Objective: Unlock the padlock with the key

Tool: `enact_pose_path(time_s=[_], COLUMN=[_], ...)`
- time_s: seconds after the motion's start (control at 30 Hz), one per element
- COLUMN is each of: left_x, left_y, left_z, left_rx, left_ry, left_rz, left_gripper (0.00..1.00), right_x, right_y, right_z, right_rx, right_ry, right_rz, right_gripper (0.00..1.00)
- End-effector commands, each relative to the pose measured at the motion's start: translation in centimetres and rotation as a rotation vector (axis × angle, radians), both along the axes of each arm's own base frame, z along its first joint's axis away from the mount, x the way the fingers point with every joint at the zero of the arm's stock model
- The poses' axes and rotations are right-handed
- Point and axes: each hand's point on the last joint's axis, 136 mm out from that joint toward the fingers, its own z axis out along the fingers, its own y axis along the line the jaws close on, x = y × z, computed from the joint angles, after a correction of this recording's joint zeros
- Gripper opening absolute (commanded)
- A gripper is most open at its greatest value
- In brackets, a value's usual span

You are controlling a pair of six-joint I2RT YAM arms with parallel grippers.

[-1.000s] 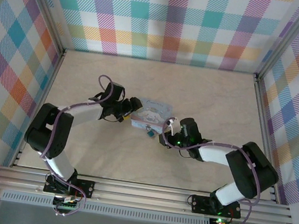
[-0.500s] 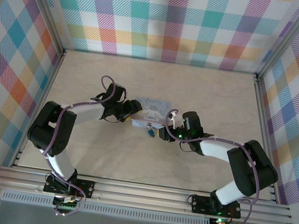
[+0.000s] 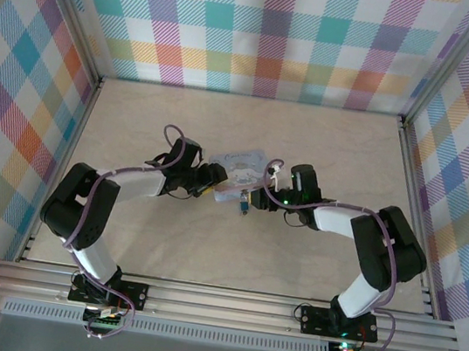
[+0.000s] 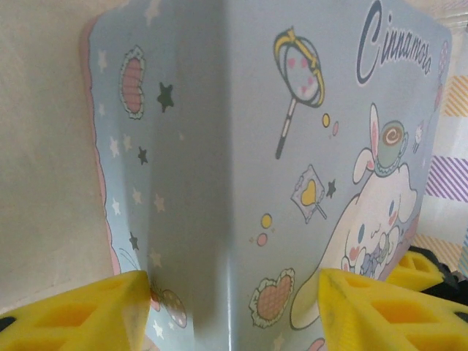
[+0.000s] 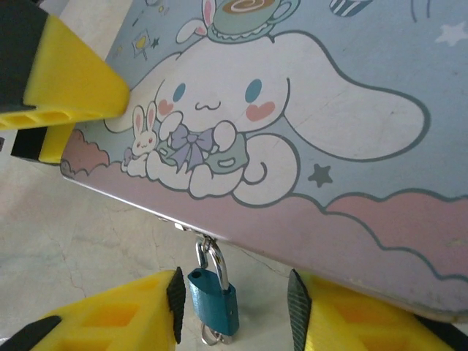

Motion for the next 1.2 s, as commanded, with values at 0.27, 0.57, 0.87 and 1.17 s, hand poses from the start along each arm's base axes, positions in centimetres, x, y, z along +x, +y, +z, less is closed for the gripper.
enact_pose_path(time_s=[0.27,0.57,0.87,1.17], left_x=[-2.6,-2.7,-2.7,-2.6], left_y=[0.7,0.5,0.4,0.3], left_z=[-1.8,-1.8,-1.8,-1.6], left_rx=[0.070,0.071,0.070,0.067], left_ry=[0.079,0.079,0.081,0.078], left_rz=[0.006,0.004,0.003,0.002], left_gripper=[0.61,0.61,0.61,0.61], right_x=[-2.0,-2.6,-1.4,-1.2], right_y=[0.4,1.3,2.0,2.2], right_z=[2.2,0.8,-0.5,-1.3], right_rx=[0.112,0.138,0.102,0.090], right_ry=[-0.022,0.051,0.059,0.073], right_rz=[0.063,0.081,0.058,0.062], right_gripper=[0.46,0.44,0.42,0.37])
